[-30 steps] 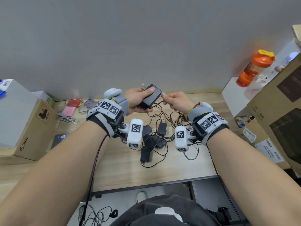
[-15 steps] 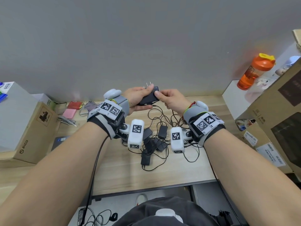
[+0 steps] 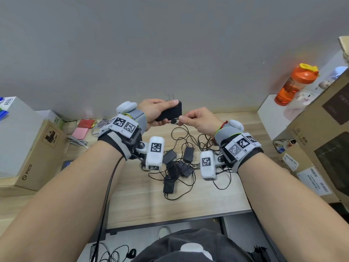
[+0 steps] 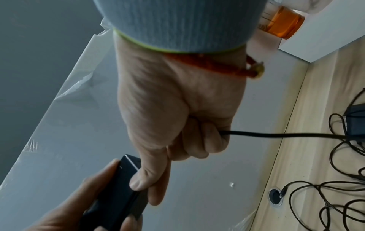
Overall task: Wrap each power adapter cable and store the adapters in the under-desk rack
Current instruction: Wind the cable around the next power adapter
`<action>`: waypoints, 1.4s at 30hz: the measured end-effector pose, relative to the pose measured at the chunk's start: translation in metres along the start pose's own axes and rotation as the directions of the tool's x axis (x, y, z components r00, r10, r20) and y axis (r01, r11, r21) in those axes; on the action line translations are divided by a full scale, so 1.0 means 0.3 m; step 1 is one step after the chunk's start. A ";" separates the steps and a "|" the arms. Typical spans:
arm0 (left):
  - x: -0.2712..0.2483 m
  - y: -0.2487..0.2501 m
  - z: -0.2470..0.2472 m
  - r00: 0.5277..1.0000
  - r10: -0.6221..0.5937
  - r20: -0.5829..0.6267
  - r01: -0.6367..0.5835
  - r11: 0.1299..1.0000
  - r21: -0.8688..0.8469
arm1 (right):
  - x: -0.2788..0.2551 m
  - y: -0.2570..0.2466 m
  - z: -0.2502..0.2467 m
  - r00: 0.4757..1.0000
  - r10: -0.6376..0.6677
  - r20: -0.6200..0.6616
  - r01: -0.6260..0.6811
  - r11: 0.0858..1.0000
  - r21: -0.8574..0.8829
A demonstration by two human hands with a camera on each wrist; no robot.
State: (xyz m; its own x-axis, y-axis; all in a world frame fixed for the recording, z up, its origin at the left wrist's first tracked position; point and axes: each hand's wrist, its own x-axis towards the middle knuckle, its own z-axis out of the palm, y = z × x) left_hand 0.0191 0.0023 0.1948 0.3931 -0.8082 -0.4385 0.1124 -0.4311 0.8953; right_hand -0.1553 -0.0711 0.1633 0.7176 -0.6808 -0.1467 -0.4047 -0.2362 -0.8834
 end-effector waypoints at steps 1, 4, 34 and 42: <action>0.003 -0.002 -0.002 1.000 0.004 -0.020 -0.004 1.000 0.014 | -0.003 -0.003 -0.006 1.000 0.005 -0.006 -0.005 1.000 -0.001; 0.013 -0.012 -0.012 0.998 0.007 -0.070 -0.002 0.997 0.077 | -0.014 -0.018 -0.043 1.000 0.008 -0.011 -0.008 1.000 0.009; -0.082 0.029 0.044 0.961 0.098 0.257 -0.148 0.972 0.183 | 0.073 -0.034 -0.031 0.994 -0.043 -0.103 0.073 0.950 0.304; -0.063 0.031 0.060 0.982 0.113 0.151 -0.126 0.988 0.084 | 0.071 -0.009 -0.005 0.994 0.000 -0.112 0.029 0.965 0.259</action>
State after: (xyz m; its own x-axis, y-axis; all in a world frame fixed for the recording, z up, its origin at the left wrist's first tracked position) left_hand -0.0035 0.0063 0.2099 0.2614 -0.9028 -0.3415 -0.0152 -0.3576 0.9337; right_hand -0.1398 -0.0861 0.1632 0.6498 -0.7540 -0.0961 -0.2228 -0.0680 -0.9725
